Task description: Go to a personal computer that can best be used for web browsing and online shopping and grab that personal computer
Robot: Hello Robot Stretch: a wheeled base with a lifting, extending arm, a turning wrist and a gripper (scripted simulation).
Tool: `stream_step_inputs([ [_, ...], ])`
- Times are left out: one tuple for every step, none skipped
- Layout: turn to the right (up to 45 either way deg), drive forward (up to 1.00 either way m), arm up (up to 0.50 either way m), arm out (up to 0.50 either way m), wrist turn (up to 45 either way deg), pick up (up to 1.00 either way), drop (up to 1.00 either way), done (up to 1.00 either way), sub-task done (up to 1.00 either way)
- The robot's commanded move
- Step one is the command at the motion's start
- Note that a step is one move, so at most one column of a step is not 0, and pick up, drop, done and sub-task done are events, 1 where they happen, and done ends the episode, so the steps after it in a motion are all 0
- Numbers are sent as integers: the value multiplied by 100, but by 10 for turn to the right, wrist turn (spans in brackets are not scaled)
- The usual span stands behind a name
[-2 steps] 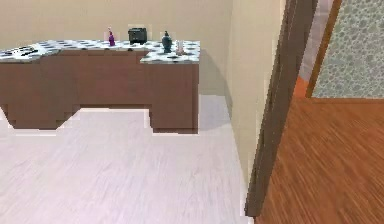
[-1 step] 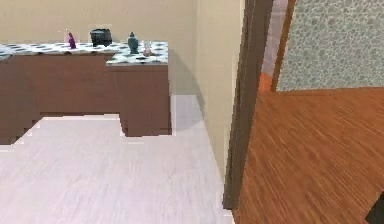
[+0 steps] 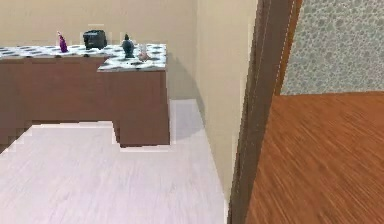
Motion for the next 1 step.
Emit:
stream_step_inputs([
  [450,0,0,0,0,0,0,0,0],
])
